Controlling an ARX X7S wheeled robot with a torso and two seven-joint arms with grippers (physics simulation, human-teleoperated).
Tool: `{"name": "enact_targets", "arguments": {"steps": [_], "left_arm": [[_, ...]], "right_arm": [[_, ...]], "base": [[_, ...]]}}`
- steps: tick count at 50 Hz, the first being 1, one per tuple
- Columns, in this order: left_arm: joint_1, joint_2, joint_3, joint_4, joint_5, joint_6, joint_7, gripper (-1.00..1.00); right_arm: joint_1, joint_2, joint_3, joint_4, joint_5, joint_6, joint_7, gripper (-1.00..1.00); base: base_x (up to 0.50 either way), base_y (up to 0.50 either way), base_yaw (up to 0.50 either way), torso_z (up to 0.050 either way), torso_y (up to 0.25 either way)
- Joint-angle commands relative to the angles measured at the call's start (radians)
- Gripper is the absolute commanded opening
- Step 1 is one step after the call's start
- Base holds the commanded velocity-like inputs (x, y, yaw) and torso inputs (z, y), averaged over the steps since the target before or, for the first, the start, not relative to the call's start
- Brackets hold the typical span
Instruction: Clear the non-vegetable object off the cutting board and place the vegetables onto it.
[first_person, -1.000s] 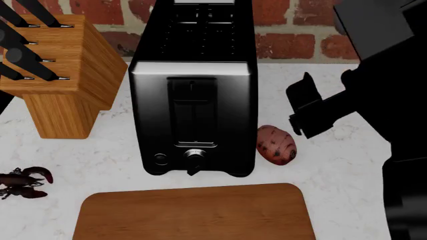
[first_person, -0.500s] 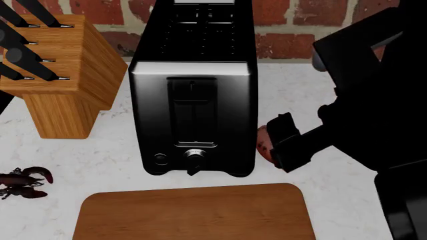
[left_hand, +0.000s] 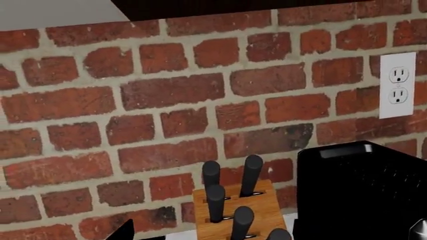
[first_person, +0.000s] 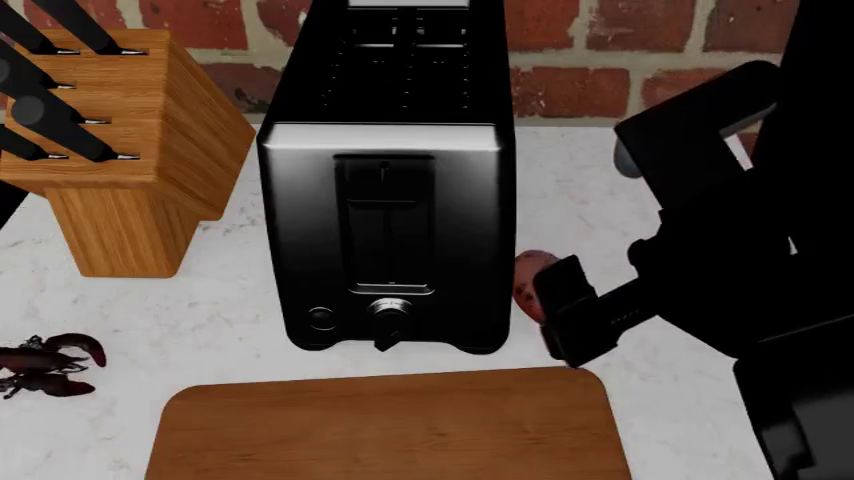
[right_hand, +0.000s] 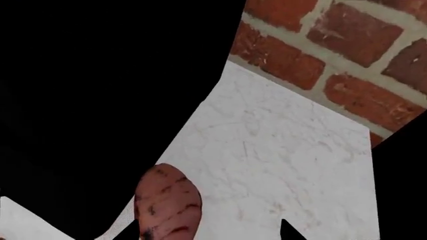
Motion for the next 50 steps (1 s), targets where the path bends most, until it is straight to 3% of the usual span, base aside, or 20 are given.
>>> {"name": "enact_targets", "arguments": {"steps": [1,50], "left_arm": [[0.011,0.013,-0.025,0.023,0.017,0.006,0.021,1.0],[0.03,0.011,-0.042,0.036,0.019,0.017,0.014,1.0]], "right_arm": [[-0.023,-0.023,0.002,0.044,-0.016,-0.045,-0.031,1.0],[-0.038,-0.081,-0.091,0.257,-0.048,-0.212,-0.036,1.0]], "base": [[0.0,0.0,0.0,0.0,0.0],[0.0,0.0,0.0,0.0,0.0]]}}
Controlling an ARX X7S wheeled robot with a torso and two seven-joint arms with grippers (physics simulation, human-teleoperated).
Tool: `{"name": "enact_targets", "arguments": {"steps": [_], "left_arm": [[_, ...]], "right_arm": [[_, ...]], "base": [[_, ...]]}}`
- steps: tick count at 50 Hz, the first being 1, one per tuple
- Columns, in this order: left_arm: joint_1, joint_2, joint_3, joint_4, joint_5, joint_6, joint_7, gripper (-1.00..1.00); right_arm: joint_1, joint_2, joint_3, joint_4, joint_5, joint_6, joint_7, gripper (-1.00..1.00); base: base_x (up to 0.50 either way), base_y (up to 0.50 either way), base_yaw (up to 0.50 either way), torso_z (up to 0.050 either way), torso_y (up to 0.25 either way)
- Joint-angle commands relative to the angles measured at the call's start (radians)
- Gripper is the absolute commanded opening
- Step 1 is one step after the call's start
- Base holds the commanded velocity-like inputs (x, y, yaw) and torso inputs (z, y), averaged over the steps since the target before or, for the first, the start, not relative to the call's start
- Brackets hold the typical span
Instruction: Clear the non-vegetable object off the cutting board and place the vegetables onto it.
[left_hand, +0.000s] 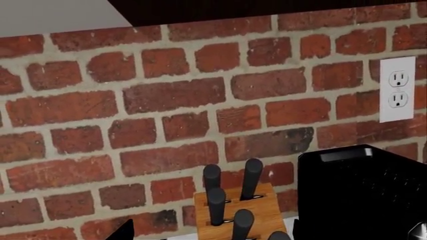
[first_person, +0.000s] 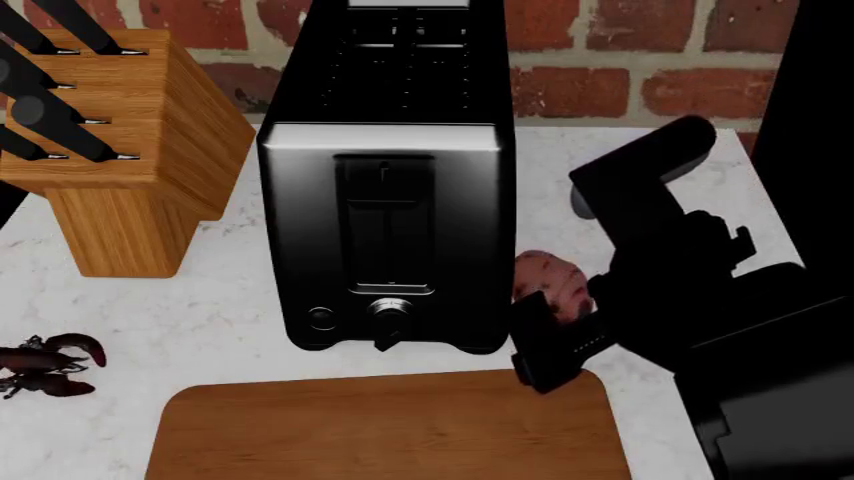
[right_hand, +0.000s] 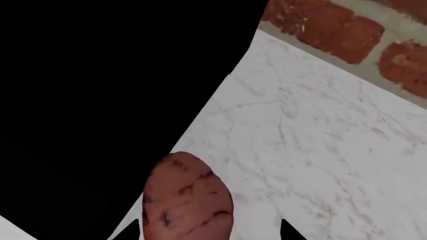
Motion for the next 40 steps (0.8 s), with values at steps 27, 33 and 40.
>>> {"name": "enact_targets", "arguments": {"steps": [27,33,40], "left_arm": [[0.055,-0.002,-0.042,0.031,0.017,0.038,0.023,1.0],[0.059,0.004,-0.041,0.028,0.023,0.04,0.026,1.0],[0.057,0.006,-0.042,0.028,0.021,0.037,0.028,1.0]], "right_arm": [[-0.023,-0.045,-0.021,0.131,-0.036,-0.089,-0.032,1.0],[-0.04,-0.035,-0.022,0.089,-0.026,-0.077,-0.035,-1.0],[-0.044,-0.023,-0.019,0.065,-0.023,-0.067,-0.032,-1.0]], "base": [[0.0,0.0,0.0,0.0,0.0],[0.0,0.0,0.0,-0.002,0.0],[0.0,0.0,0.0,0.0,0.0]]}}
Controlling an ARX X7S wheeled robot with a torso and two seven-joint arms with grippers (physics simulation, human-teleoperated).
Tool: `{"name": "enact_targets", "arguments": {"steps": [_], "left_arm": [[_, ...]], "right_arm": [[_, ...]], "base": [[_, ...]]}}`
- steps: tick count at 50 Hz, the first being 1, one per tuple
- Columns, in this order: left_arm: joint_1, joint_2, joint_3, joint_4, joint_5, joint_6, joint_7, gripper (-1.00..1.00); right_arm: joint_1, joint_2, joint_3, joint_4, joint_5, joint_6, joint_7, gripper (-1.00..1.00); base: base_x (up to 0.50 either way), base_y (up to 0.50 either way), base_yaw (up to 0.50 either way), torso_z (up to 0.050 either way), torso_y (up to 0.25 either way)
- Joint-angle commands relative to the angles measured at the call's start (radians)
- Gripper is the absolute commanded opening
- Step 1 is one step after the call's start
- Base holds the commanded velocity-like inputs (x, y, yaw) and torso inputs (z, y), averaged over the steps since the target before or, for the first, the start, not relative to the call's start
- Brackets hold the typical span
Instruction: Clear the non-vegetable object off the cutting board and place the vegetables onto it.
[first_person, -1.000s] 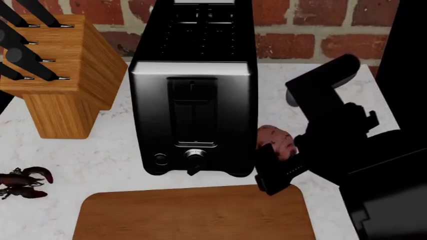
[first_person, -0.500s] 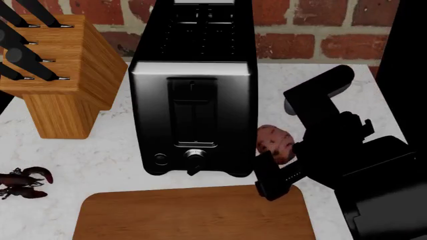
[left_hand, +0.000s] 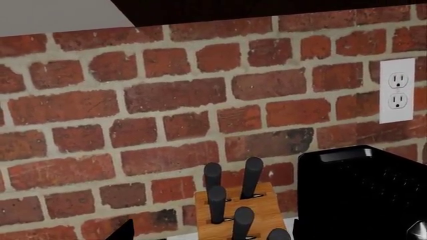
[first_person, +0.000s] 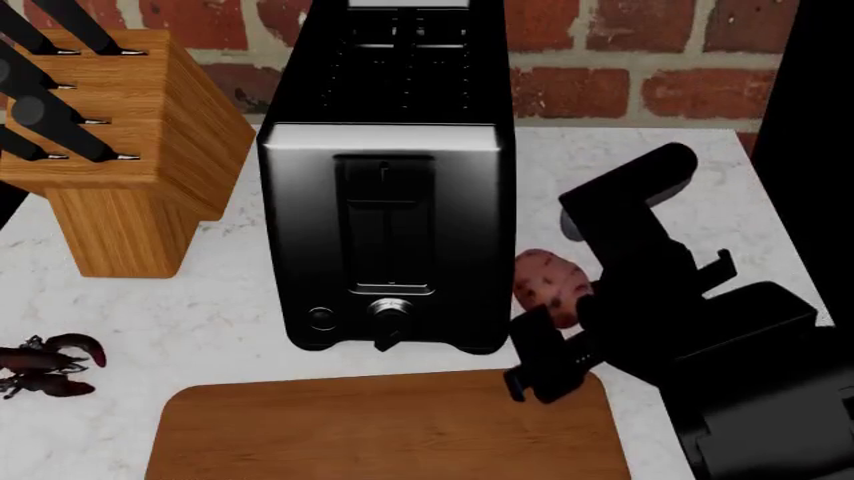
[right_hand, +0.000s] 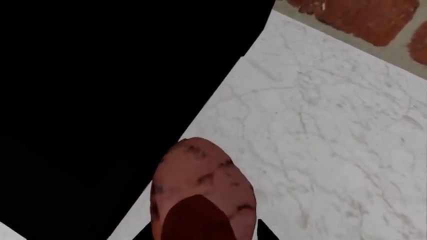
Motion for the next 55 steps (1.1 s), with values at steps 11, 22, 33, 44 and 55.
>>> {"name": "enact_targets", "arguments": {"steps": [11,22,33,44,55], "left_arm": [[-0.001,0.027,-0.022,0.013,0.02,-0.003,0.032,1.0],[0.013,0.026,-0.026,0.023,0.026,0.006,0.034,1.0],[-0.001,0.026,-0.033,0.027,0.018,-0.001,0.032,1.0],[0.0,0.029,-0.037,0.025,0.021,0.003,0.035,1.0],[-0.016,0.038,-0.036,0.021,0.024,-0.007,0.04,1.0]], "right_arm": [[-0.043,0.071,0.071,-0.234,-0.005,0.129,0.0,-1.0],[-0.083,0.131,0.155,-0.469,0.051,0.28,0.016,-1.0],[-0.12,0.215,0.244,-0.671,0.275,0.39,0.123,-1.0],[-0.138,0.306,0.308,-0.732,0.78,0.384,0.482,-1.0],[-0.154,0.327,0.281,-0.747,0.913,0.341,0.575,-1.0]], "base": [[0.0,0.0,0.0,0.0,0.0],[0.0,0.0,0.0,0.0,0.0],[0.0,0.0,0.0,0.0,0.0],[0.0,0.0,0.0,0.0,0.0],[0.0,0.0,0.0,0.0,0.0]]}}
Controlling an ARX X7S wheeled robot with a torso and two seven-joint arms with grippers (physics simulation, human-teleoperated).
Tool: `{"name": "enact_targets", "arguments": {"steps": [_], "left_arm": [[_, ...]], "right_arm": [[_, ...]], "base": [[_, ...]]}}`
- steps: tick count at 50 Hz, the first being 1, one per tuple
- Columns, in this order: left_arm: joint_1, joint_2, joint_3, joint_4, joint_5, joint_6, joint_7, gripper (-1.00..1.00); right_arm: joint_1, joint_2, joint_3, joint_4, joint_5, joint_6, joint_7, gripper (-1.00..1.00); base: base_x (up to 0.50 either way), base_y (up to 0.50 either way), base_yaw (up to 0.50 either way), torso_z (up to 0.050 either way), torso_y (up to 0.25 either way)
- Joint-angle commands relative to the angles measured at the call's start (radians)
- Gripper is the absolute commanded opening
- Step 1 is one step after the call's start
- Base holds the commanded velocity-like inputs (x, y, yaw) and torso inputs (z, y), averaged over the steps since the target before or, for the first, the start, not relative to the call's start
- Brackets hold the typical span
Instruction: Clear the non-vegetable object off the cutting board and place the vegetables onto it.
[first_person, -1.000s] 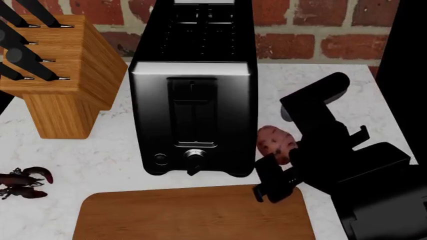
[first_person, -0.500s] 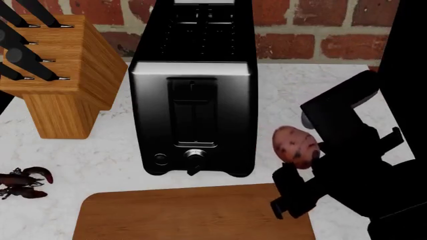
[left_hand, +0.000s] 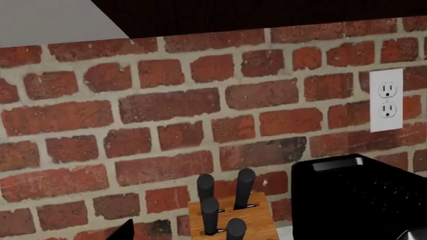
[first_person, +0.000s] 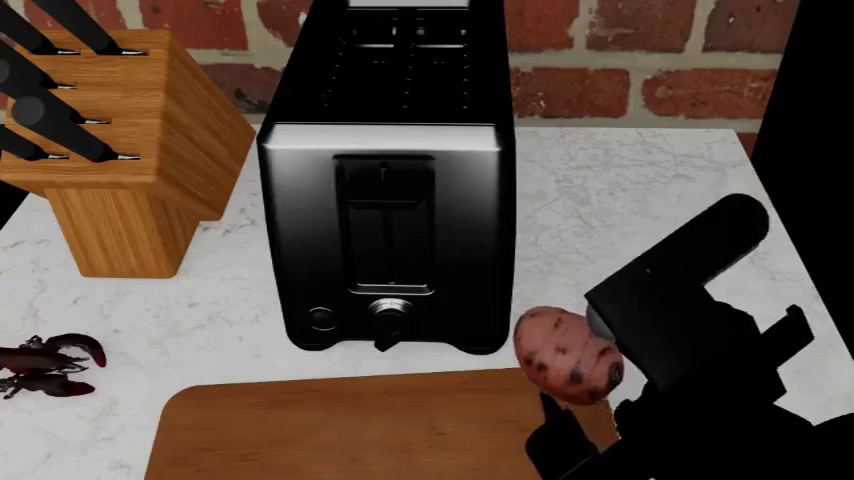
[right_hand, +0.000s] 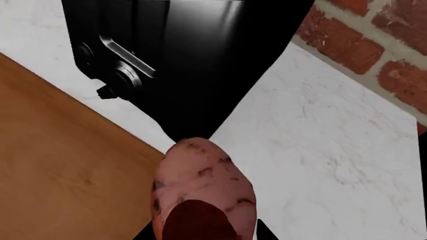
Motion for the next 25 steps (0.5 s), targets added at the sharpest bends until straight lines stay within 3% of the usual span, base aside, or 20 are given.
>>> {"name": "enact_targets", "arguments": {"steps": [1,25], "left_arm": [[0.002,0.022,-0.022,0.014,0.021,0.001,0.03,1.0],[0.03,0.004,-0.04,0.029,0.014,0.018,0.018,1.0]], "right_arm": [[-0.02,0.019,0.013,-0.043,0.155,-0.03,0.092,-1.0],[-0.103,0.017,-0.102,-0.036,0.081,-0.149,0.046,-1.0]], "base": [[0.0,0.0,0.0,0.0,0.0],[0.0,0.0,0.0,0.0,0.0]]}}
